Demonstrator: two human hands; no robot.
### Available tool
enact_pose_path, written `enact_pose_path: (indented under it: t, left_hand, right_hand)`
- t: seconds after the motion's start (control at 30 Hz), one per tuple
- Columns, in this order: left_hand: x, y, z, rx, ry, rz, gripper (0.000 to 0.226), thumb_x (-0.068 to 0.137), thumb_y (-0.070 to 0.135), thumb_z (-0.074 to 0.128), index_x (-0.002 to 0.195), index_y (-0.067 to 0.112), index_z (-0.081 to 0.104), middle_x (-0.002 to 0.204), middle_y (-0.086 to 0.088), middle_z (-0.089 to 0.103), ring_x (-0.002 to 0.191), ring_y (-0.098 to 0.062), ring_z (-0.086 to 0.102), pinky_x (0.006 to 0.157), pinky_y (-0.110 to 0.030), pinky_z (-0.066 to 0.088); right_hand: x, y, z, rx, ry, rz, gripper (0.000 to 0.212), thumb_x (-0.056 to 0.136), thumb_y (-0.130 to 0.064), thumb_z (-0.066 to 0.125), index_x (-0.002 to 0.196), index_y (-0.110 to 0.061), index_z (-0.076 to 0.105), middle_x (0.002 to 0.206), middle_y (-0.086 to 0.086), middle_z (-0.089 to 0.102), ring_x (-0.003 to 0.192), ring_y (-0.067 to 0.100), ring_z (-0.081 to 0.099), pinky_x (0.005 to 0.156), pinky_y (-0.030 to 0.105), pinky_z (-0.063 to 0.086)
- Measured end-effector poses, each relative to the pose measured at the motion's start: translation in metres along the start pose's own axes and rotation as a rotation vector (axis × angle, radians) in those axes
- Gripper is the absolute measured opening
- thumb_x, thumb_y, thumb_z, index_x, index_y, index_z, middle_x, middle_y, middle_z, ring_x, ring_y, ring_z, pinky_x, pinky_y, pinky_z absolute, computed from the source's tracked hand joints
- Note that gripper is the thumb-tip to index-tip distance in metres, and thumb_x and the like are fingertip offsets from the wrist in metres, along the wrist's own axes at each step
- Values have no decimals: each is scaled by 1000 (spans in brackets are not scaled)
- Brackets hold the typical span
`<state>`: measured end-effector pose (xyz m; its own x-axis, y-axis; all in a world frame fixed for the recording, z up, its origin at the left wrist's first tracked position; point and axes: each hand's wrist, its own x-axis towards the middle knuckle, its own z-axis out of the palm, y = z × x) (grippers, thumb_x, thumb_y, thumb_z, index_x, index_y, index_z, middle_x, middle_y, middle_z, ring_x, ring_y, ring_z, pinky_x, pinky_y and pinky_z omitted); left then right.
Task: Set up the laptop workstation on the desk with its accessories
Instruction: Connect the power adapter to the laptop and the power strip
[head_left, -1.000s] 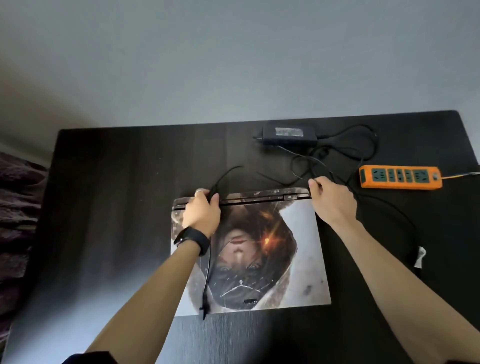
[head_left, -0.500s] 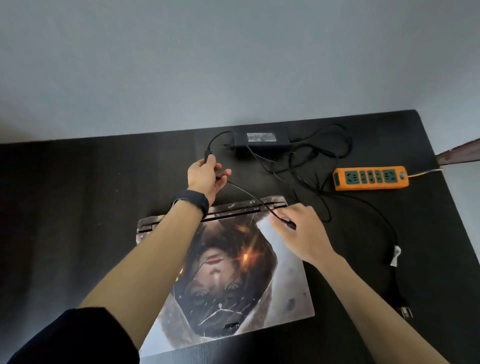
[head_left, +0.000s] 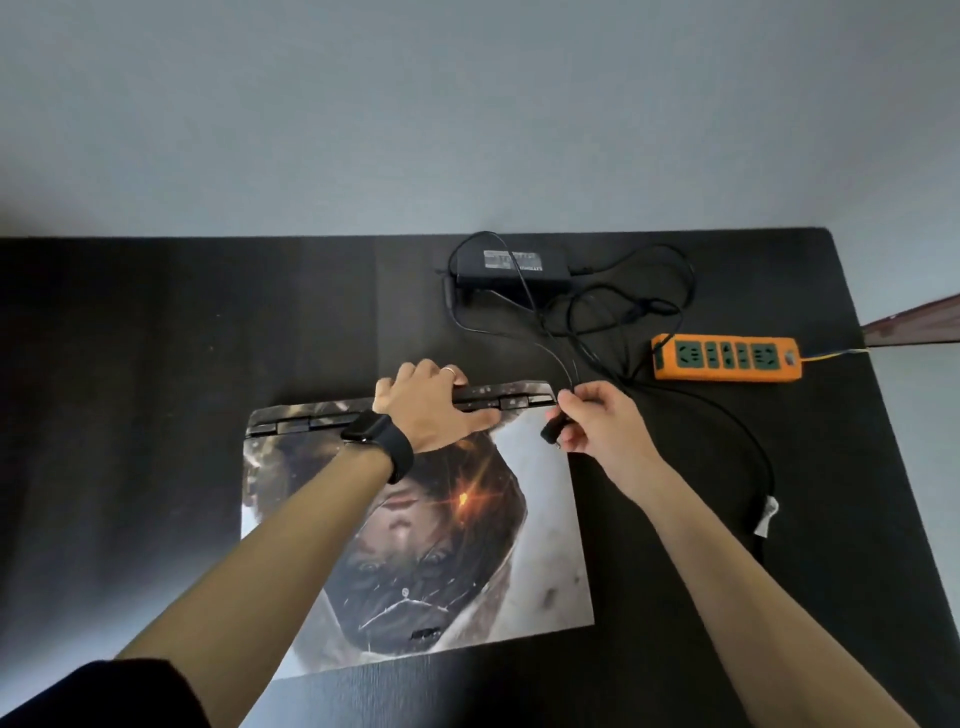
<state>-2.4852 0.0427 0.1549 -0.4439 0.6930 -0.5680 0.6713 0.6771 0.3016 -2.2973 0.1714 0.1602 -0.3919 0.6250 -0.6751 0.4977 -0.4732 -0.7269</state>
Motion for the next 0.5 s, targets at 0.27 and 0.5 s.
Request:
enact_pose_path:
  t: [0.27, 0.5]
  left_hand:
    - [11, 12, 1, -5, -68, -55, 98, 49, 68, 84, 129, 23, 52, 119, -4, 49, 117, -28, 41, 96, -41, 39]
    - [5, 17, 11, 0, -42, -40, 94, 46, 68, 83, 125, 26, 56, 113, 1, 49, 113, -24, 43, 91, -39, 41]
  right_hand:
    - [7, 2, 0, 164, -191, -37, 25, 90, -3, 73, 113, -11, 69, 99, 12, 73, 91, 21, 70, 91, 40, 59]
    - [14, 4, -8, -328, -137, -305, 24, 93, -16, 73, 115, -19, 64, 89, -5, 75, 72, 10, 72, 71, 23, 59]
